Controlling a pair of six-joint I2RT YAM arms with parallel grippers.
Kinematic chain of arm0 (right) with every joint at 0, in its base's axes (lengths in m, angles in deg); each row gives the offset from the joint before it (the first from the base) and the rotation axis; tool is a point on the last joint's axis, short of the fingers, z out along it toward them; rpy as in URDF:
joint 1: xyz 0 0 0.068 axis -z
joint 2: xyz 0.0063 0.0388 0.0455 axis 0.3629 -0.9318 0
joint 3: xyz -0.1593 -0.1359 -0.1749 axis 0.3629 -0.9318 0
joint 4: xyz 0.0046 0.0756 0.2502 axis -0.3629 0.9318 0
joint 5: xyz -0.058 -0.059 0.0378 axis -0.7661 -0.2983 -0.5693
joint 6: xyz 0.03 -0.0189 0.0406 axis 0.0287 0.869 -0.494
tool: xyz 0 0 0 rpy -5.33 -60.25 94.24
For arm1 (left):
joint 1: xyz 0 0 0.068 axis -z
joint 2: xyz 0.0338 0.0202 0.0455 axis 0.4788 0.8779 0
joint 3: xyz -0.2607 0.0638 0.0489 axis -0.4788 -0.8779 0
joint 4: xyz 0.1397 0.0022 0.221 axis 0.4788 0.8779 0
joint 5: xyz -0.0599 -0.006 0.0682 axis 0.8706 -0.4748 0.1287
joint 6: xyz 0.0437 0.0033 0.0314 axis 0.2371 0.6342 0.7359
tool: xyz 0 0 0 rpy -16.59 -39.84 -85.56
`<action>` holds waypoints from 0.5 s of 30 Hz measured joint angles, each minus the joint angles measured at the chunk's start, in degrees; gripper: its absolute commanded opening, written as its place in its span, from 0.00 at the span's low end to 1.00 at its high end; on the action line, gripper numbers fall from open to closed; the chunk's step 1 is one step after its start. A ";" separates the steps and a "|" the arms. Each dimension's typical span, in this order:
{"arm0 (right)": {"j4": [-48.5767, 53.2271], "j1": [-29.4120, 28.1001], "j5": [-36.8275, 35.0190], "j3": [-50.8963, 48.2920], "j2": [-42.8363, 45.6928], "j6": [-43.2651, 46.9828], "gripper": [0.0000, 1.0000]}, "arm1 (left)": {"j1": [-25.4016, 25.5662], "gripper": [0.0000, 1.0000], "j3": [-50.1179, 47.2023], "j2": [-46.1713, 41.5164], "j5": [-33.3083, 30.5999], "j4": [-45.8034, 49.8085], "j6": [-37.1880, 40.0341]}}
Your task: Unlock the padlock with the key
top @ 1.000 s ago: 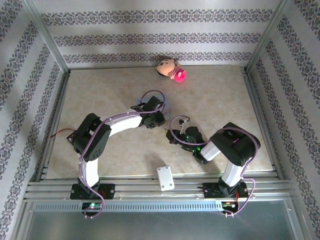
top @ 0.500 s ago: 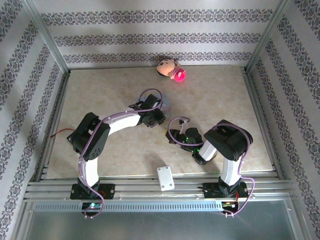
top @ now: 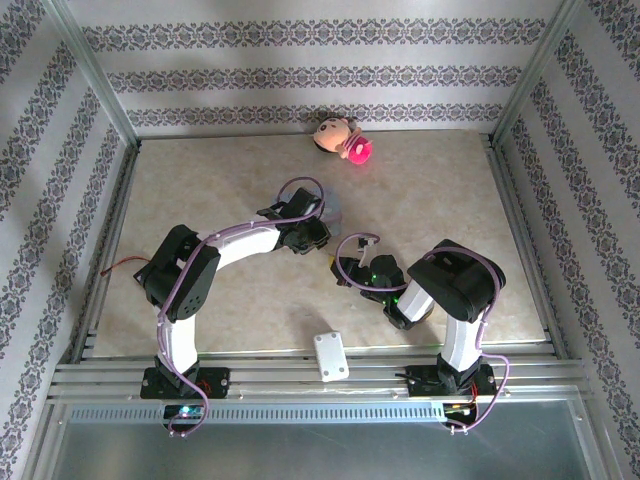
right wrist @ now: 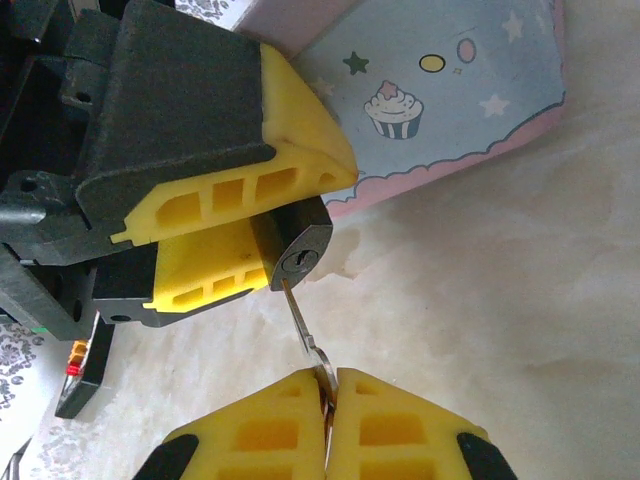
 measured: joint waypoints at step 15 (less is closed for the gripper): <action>0.07 0.00 -0.96 0.37 0.00 -0.02 0.00 | -0.02 0.13 0.00 0.00 1.29 -0.90 -1.07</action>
